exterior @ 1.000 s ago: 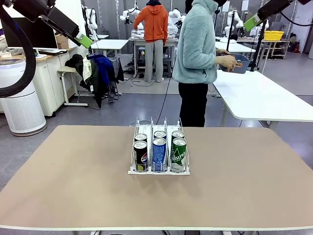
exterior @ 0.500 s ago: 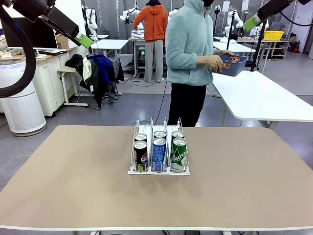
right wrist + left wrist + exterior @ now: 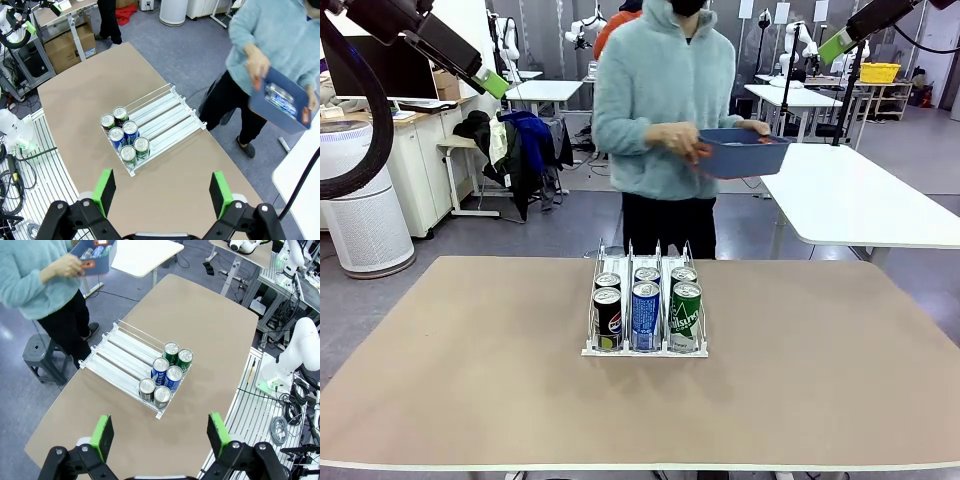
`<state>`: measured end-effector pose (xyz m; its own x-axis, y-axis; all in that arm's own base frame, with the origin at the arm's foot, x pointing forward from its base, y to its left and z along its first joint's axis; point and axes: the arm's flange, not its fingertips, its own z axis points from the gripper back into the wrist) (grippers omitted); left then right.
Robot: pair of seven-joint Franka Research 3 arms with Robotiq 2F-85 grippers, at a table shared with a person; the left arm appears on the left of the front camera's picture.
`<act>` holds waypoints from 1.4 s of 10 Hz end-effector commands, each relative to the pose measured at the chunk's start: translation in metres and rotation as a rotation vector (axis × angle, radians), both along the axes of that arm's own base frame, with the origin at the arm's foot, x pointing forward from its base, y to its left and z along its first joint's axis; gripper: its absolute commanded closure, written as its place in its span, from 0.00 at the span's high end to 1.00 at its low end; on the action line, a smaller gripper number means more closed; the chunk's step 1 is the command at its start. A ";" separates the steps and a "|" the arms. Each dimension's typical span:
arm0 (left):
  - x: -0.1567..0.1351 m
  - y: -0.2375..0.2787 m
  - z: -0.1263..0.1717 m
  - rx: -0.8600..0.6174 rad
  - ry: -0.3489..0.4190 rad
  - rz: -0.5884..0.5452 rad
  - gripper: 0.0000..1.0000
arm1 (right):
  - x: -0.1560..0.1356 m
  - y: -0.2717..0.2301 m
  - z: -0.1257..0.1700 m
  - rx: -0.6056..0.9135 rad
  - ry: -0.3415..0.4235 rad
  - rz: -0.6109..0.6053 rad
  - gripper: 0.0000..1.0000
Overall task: Fill the beverage cans into the dispenser.
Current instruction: Pick up the Pepsi coke handed by the human.
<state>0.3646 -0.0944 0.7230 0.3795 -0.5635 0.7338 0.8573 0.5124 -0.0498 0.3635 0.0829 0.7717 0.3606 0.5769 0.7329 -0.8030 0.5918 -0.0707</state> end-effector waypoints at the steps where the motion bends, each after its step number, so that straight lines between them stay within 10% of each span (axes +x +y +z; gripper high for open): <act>1: 0.000 0.000 -0.001 0.000 0.002 0.001 1.00 | -0.001 0.000 0.000 0.001 0.001 0.000 1.00; 14: 0.000 0.000 -0.001 0.000 0.002 0.001 1.00 | -0.001 0.000 0.000 0.001 0.001 0.000 1.00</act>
<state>0.3646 -0.0944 0.7230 0.3795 -0.5635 0.7338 0.8573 0.5124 -0.0498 0.3635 0.0829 0.7717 0.3606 0.5769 0.7329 -0.8030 0.5918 -0.0707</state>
